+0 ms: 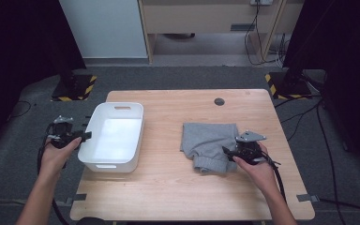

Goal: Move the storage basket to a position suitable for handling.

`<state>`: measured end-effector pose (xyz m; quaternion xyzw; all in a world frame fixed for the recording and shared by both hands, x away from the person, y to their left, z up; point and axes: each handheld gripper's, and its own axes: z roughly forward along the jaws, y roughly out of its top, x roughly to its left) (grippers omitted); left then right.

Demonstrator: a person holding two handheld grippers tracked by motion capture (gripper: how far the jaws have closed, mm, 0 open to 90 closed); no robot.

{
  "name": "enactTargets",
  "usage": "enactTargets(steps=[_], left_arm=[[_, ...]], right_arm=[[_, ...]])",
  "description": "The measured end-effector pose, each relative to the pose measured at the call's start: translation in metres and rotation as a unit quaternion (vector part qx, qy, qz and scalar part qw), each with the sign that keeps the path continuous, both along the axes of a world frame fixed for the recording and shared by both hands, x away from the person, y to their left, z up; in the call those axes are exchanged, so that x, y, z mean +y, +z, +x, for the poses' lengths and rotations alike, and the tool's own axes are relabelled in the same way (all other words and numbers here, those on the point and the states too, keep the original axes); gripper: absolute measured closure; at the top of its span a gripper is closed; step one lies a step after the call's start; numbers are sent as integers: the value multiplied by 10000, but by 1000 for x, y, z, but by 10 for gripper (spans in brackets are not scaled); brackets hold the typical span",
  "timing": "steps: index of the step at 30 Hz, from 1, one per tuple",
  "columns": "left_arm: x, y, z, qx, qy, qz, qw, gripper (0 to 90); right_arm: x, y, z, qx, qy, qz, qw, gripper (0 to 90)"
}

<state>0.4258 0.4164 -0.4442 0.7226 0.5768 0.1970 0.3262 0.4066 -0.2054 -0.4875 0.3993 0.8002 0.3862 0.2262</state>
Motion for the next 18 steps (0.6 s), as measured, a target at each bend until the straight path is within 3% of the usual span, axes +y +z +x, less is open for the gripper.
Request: enactTargets(steps=[6,13,18], left_arm=[[5,-7,2,-23,93,-128,9999,686],[4,-12,1,-40,1,-176,9998,789],[2,-12,1,-50,41,-99,9999,799]], right_arm=[[0,-1,0,15,22,-17,10000,316],[1,-1,0,39,31,-27,10000,313],[1,-2,0,44,27,-35,10000,307]])
